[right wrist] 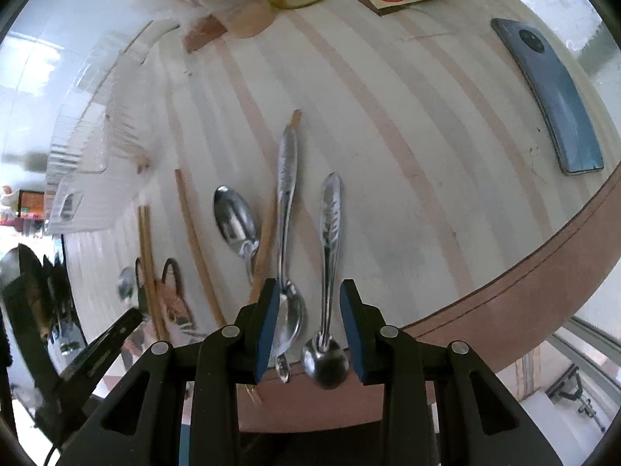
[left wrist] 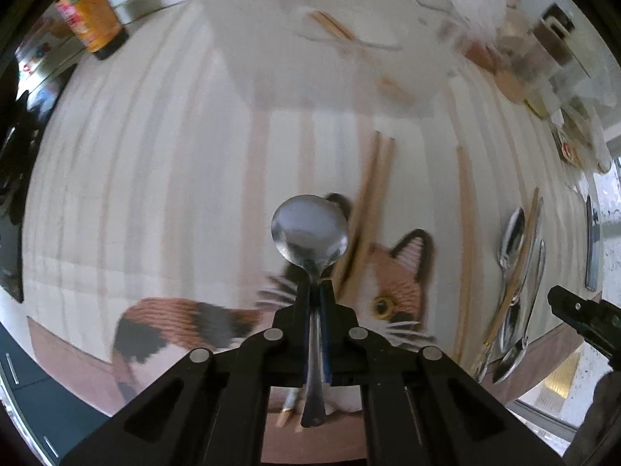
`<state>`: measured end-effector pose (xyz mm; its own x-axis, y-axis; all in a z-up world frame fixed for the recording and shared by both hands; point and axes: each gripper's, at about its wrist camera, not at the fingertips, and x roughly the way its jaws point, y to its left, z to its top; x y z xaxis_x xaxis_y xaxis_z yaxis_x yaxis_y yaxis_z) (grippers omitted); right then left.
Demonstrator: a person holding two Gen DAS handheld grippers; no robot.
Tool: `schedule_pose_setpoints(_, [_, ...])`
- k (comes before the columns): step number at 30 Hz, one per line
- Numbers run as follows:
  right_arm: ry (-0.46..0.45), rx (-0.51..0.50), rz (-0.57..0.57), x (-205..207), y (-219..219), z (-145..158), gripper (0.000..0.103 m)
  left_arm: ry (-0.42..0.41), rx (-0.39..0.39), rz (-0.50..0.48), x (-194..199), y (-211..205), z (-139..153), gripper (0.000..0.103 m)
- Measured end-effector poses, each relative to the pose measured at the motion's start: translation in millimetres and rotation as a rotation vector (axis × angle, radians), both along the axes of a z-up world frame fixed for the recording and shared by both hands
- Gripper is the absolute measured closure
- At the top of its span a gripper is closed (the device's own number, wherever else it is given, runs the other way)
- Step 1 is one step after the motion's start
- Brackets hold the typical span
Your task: Organize utensils
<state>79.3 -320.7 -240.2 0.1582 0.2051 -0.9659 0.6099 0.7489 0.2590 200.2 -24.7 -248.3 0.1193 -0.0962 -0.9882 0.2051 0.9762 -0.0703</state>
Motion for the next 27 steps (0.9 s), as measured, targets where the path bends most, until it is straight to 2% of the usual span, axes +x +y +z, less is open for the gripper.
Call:
schedule_pose_setpoints(3, [0.029,-0.02,-0.016,3,-5,-10,0.069,0.002,-0.012,0.043,0,31,7,0.101])
schedule_pose_setpoints(7, [0.087,-0.054,0.019,8,-3,-25,0.07,0.026,-0.012,0.104,2,74,3,0.101])
schedule_pose_setpoints(9, [0.084,-0.09,0.064,13,6,-24,0.084,0.044,-0.004,0.131,2,94,-2,0.101])
schedule_pose_setpoints(10, [0.067,-0.08,0.084,16,11,-25,0.095,0.048,0.002,0.141,3,101,-4,0.101])
schedule_pose_setpoints(13, [0.104,-0.148,0.147,22,27,-28,0.094,0.046,0.014,0.146,3,111,-6,0.101])
schedule_pose_setpoints(16, [0.095,-0.136,0.138,22,29,-30,0.096,0.039,0.02,0.146,1,114,-6,0.101])
schedule_pose_setpoints(18, [0.071,-0.11,0.116,19,25,-28,0.102,0.018,0.032,0.135,-7,92,-7,0.101])
schedule_pose_setpoints(27, [-0.009,-0.087,0.055,16,11,-7,0.102,-0.062,0.047,0.086,1,54,23,0.101])
